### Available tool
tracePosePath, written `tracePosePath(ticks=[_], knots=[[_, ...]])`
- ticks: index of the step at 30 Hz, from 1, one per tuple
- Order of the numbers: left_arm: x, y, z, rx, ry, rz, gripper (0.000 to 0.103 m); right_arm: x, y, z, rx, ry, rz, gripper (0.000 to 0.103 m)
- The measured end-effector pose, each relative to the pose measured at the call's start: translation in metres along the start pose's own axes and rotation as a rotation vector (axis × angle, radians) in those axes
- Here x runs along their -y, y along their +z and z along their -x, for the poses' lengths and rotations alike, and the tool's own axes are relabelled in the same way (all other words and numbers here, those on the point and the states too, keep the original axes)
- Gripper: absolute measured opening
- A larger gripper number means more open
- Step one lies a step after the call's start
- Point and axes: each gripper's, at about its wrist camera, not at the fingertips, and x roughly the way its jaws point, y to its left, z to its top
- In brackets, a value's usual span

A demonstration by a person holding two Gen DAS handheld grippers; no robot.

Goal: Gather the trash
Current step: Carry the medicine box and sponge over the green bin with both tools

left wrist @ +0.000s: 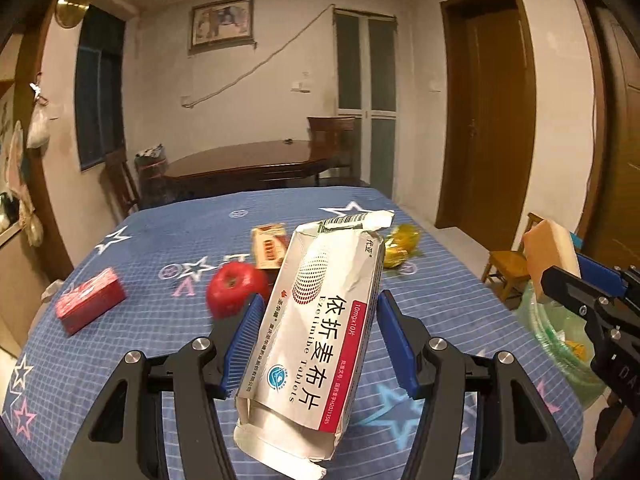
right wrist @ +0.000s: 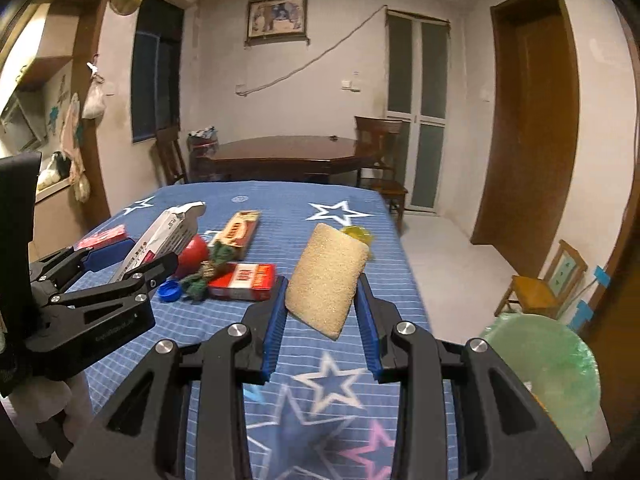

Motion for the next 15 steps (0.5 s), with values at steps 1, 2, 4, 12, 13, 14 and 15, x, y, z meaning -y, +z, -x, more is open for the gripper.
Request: tracePosePath(ticks=[1, 2, 4, 12, 13, 14, 15], knots=[[0.004, 0.002, -0.001, 0.000, -0.006, -0.003, 0.060, 0.007, 0.000, 0.001, -0.002, -0.010, -0.006, 0.032], [0.011, 0.004, -0.002, -0.001, -0.016, -0.009, 0.060, 0.010, -0.001, 0.003, -0.003, -0.018, -0.010, 0.032], [0.025, 0.008, -0.005, 0.000, -0.032, -0.023, 0.060, 0.022, -0.001, 0.006, -0.008, -0.033, -0.023, 0.032], [0.069, 0.019, -0.019, -0.008, -0.100, -0.061, 0.060, 0.063, -0.003, 0.016, -0.020, -0.104, -0.043, 0.032], [0.079, 0.020, -0.021, -0.007, -0.112, -0.068, 0.060, 0.067, -0.003, 0.017, -0.023, -0.109, -0.044, 0.032], [0.082, 0.021, -0.021, -0.007, -0.121, -0.072, 0.060, 0.072, -0.004, 0.018, -0.026, -0.116, -0.048, 0.032], [0.090, 0.022, -0.022, -0.007, -0.133, -0.079, 0.060, 0.076, -0.004, 0.018, -0.028, -0.124, -0.051, 0.032]])
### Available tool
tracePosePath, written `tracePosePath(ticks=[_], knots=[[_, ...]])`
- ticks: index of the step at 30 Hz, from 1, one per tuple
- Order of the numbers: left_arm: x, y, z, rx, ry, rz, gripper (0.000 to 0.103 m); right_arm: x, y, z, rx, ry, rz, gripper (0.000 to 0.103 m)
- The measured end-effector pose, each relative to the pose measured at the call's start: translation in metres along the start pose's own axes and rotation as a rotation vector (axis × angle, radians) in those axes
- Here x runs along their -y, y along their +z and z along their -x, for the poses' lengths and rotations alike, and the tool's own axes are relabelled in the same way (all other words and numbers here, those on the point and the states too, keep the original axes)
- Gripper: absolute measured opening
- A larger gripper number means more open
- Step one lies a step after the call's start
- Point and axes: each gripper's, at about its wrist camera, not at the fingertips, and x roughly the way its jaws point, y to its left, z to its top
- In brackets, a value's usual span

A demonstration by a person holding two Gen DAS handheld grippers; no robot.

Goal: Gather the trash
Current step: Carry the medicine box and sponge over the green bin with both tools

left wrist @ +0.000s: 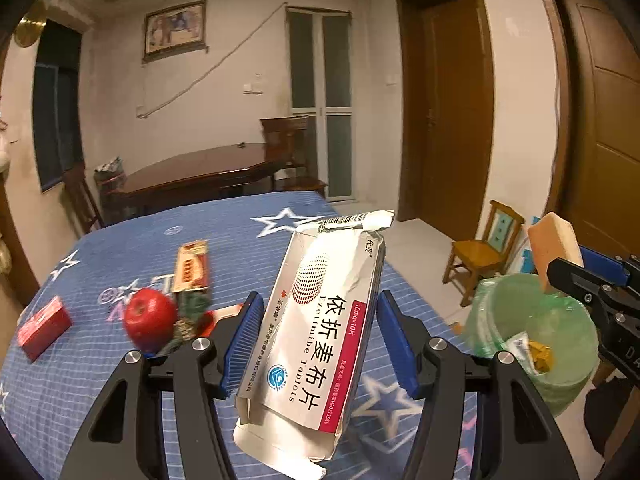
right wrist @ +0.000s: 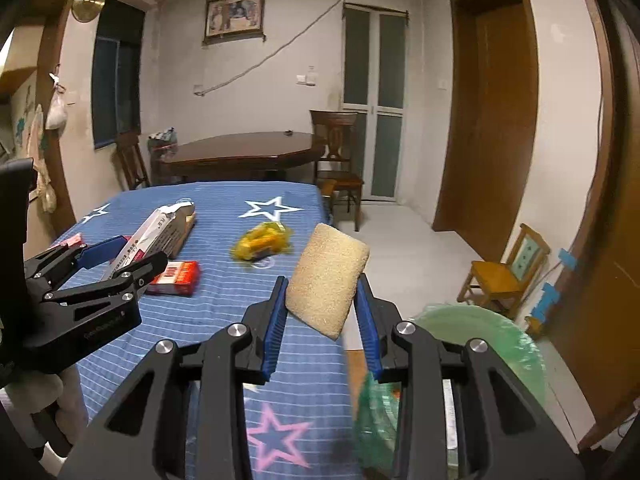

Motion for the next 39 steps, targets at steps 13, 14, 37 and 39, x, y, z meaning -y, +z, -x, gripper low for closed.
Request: tracePosePath(ticks=[13, 14, 37, 39], knots=[[0.104, 0.023, -0.035, -0.060, -0.190, -0.091, 0.060, 0.081, -0.012, 0.002, -0.088, -0.076, -0.078, 0.032], [0.114, 0.024, -0.039, -0.071, -0.206, -0.101, 0.060, 0.090, -0.013, 0.001, -0.102, -0.081, -0.091, 0.032], [0.229, -0.025, -0.140, -0.376, -0.408, -0.247, 0.060, 0.186, -0.054, -0.047, -0.390, -0.034, -0.229, 0.032], [0.229, -0.028, -0.144, -0.382, -0.406, -0.250, 0.060, 0.187, -0.055, -0.048, -0.389, -0.034, -0.228, 0.032]])
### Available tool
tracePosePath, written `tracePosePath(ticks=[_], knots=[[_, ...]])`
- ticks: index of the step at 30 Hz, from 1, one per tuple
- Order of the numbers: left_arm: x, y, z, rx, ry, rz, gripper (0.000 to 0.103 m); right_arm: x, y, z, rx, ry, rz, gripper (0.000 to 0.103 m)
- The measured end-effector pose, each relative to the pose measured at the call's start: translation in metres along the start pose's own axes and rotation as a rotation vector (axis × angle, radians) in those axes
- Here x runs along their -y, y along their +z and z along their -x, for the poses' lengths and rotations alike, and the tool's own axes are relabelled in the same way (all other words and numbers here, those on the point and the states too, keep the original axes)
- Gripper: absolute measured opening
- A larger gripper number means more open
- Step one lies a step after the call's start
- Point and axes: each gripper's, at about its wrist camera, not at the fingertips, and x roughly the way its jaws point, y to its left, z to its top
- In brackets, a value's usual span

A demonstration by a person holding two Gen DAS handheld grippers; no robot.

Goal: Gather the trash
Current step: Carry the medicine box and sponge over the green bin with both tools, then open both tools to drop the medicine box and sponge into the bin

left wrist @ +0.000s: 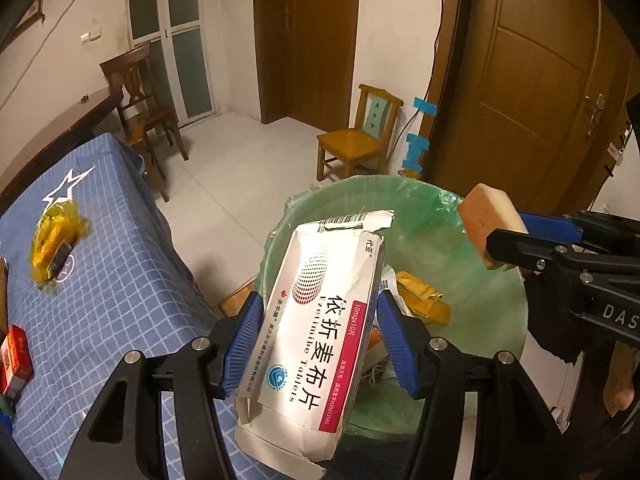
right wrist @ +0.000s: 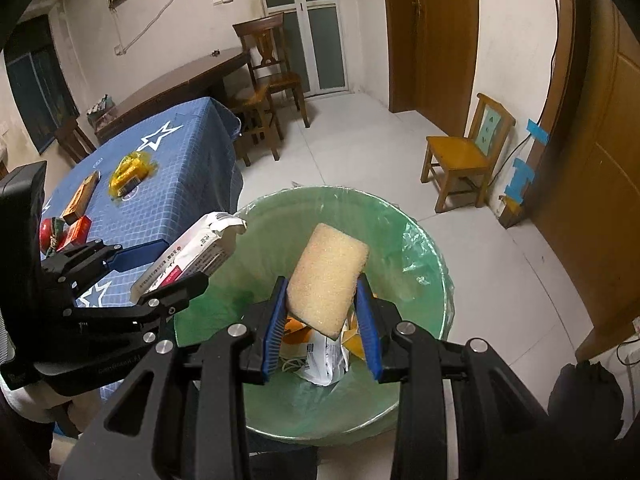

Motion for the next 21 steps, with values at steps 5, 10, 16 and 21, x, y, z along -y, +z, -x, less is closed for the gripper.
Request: tracePosePath(ticks=[5, 10, 16, 21], knots=[[-0.005, 0.000, 0.000, -0.005, 0.001, -0.003, 0.060, 0.001, 0.000, 0.000, -0.002, -0.001, -0.002, 0.032], [-0.001, 0.002, 0.000, -0.007, 0.002, -0.008, 0.060, 0.007, 0.002, -0.002, 0.000, -0.001, -0.004, 0.032], [0.002, 0.003, 0.001, -0.008, 0.005, -0.018, 0.061, 0.009, 0.002, -0.003, 0.003, 0.001, -0.004, 0.033], [0.005, 0.004, -0.007, -0.042, 0.074, -0.039, 0.083, 0.020, 0.004, 0.004, 0.041, 0.016, -0.053, 0.059]])
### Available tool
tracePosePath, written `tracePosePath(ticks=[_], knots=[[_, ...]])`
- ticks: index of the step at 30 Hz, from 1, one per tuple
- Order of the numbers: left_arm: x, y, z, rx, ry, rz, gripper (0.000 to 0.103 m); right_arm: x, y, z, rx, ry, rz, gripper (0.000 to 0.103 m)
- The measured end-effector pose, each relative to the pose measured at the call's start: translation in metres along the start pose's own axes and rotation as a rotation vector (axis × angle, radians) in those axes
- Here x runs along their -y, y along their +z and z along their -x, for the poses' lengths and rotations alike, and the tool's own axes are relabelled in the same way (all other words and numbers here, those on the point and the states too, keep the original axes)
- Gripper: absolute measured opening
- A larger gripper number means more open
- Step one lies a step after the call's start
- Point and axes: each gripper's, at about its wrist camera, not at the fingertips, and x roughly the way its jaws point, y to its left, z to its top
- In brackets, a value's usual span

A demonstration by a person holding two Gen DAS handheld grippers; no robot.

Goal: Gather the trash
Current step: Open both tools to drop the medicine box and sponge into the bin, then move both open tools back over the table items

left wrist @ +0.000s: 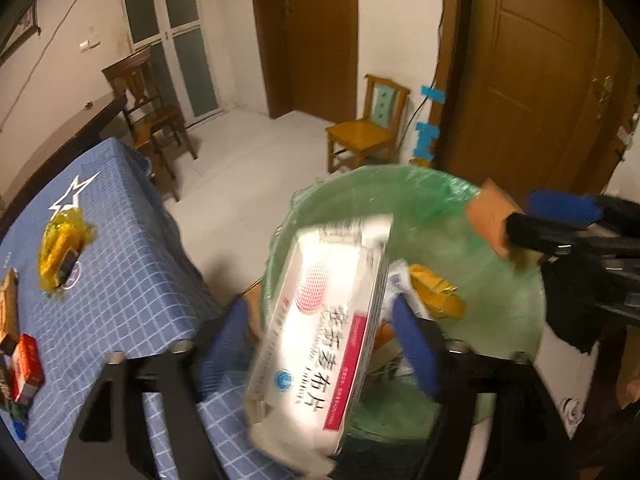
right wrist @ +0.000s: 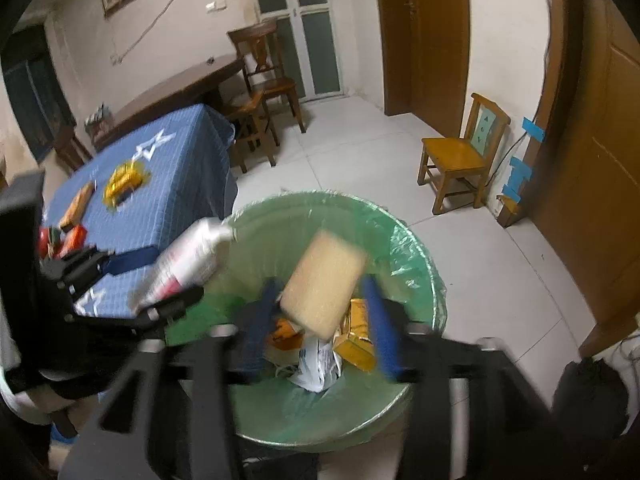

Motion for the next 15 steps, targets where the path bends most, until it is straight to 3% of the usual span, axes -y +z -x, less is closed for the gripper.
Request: tracePosePath(ticks=[15], knots=[[-0.0032, -0.0053, -0.0018, 0.001, -0.020, 0.007, 0.083, 0.0039, 0.0021, 0.0068, 0.021, 0.017, -0.014, 0.059]])
